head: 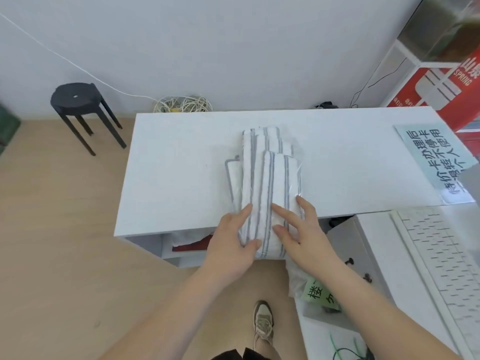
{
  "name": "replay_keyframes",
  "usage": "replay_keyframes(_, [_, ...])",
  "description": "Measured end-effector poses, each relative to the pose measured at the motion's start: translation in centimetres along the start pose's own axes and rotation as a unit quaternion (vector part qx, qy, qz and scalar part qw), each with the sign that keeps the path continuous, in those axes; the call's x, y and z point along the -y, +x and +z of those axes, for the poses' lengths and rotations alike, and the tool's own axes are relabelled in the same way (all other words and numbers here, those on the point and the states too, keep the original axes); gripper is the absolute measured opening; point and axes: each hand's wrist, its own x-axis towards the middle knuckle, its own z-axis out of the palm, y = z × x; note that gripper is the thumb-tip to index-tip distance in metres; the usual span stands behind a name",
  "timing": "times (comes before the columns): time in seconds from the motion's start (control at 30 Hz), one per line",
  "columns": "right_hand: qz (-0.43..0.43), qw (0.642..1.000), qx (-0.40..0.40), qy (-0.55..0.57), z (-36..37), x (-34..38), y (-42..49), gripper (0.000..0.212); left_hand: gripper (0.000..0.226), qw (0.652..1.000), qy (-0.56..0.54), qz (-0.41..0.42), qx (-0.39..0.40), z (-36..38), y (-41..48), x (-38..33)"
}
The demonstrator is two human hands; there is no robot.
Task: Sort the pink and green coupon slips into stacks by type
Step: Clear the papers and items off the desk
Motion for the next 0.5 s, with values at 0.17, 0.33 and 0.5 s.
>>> replay_keyframes(0.17, [0.012,0.987,-0.094,0.130,7.5,3.6,-9.4,0.047,0.062,0.996,0.018,0.066,0.061,-6.6,-8.6,5.0])
replay_keyframes(0.33, [0.121,0.973,-0.093,0.174,12.8,4.7,-19.6,0.057,0.064,0.975,0.095,0.096,0.175,-8.0,-15.5,9.1])
replay_keyframes(0.5, [0.132,0.975,-0.119,0.134,15.4,3.4,-25.6,0.055,0.064,0.965,0.068,0.086,0.239,-5.7,-18.4,10.9])
